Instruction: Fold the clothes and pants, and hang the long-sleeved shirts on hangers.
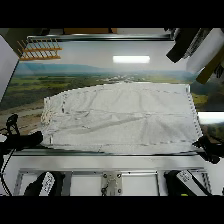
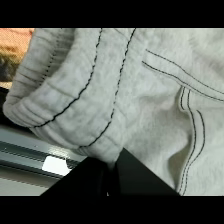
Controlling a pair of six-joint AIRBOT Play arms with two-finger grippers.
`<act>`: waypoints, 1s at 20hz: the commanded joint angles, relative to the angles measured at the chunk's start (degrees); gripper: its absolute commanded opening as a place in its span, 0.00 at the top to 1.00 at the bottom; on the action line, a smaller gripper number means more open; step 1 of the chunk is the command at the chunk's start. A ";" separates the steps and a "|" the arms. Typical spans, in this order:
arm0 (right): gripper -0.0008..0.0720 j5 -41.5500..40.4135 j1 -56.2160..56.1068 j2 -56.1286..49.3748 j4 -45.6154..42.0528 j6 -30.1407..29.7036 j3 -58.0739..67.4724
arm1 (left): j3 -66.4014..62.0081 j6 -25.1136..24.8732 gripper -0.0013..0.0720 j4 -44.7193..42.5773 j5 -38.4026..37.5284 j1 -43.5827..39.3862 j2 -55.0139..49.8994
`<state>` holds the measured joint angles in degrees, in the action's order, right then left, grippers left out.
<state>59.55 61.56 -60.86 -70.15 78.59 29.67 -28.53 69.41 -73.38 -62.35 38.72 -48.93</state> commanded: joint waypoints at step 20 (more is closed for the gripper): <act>0.96 3.04 -2.34 -0.37 -5.68 -0.72 3.21 | -1.46 0.00 0.95 -0.11 -0.55 0.07 0.07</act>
<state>59.13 60.34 -62.70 -71.57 77.73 30.33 -28.95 69.43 -73.41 -61.98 38.72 -48.90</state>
